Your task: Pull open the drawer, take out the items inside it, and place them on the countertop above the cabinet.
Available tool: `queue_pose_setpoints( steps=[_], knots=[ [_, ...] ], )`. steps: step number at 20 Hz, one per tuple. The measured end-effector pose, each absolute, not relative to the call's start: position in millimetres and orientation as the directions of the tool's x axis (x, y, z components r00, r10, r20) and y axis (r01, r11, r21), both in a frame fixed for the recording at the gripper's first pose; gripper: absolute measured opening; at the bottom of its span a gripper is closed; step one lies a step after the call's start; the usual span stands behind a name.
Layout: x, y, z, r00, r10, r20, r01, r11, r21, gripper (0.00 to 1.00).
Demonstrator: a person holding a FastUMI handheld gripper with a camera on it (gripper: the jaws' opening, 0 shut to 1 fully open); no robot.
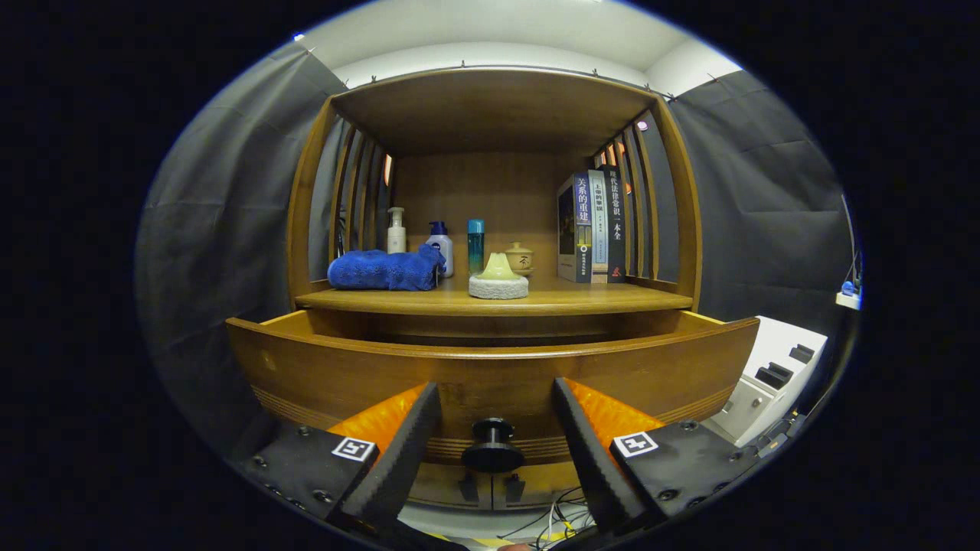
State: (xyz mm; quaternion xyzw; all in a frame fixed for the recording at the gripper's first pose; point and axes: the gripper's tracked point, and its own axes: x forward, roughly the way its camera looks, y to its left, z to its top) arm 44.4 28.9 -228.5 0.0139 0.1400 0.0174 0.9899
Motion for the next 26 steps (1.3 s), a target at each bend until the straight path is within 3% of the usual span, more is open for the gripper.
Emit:
queue_pose_setpoints(
  steps=[19,26],
  knots=[
    [130,32,-255,0.952,0.032,-0.304,-0.031,0.999,0.008,0.97],
    [138,28,-224,0.976,0.002,-0.217,0.004,1.0,0.029,0.98]
  ],
)
